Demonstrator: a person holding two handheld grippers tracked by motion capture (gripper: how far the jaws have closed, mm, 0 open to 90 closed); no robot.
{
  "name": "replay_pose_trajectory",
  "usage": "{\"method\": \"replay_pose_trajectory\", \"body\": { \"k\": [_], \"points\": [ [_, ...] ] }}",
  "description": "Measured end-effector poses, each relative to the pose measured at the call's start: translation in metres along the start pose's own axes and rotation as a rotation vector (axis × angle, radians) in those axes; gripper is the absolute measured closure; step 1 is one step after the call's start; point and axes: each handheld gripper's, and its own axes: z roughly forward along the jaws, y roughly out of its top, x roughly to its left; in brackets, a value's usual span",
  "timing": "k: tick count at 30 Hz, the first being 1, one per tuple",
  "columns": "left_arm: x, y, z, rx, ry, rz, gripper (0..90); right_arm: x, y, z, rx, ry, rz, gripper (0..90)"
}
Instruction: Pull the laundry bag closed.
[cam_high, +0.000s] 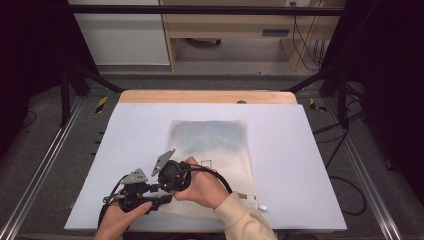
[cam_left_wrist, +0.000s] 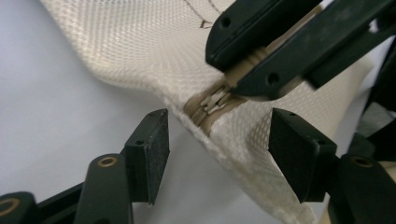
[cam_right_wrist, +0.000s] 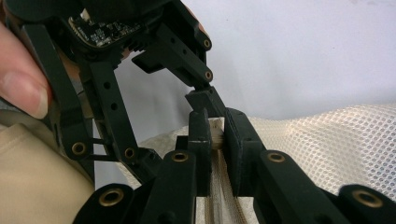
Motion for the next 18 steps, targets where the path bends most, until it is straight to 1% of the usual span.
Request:
{"method": "replay_pose_trajectory", "body": {
  "k": [1, 4, 7, 9, 12, 13, 14, 16, 18],
  "points": [
    [0.001, 0.000, 0.000, -0.005, -0.016, -0.004, 41.4, 0.000, 0.000, 0.000, -0.001, 0.000, 0.000, 81.7],
    [0.002, 0.001, 0.003, -0.003, -0.038, -0.011, 44.2, 0.000, 0.000, 0.000, -0.001, -0.001, 0.003, 81.7],
    [0.002, 0.002, 0.006, 0.011, -0.051, -0.003, 45.7, 0.000, 0.000, 0.000, -0.005, -0.003, 0.009, 81.7],
    [0.003, 0.002, 0.008, 0.012, -0.042, 0.000, 48.1, 0.000, 0.000, 0.000, -0.005, -0.001, 0.011, 81.7],
    [0.005, 0.003, 0.012, 0.016, -0.058, -0.009, 51.6, 0.000, 0.000, 0.000, -0.001, 0.001, 0.016, 81.7],
    [0.006, 0.003, 0.013, 0.018, -0.067, -0.022, 53.5, -0.001, 0.000, 0.000, -0.001, 0.002, 0.009, 81.7],
    [0.007, 0.003, 0.014, 0.016, -0.073, -0.028, 53.5, -0.001, 0.000, 0.000, -0.001, 0.002, 0.009, 81.7],
    [0.007, 0.003, 0.014, 0.018, -0.075, -0.026, 57.2, -0.002, 0.000, -0.001, -0.004, 0.005, 0.017, 81.7],
    [0.007, 0.003, 0.014, 0.020, -0.077, -0.024, 58.1, -0.002, 0.000, -0.001, 0.000, 0.005, 0.016, 81.7]
  ]
}}
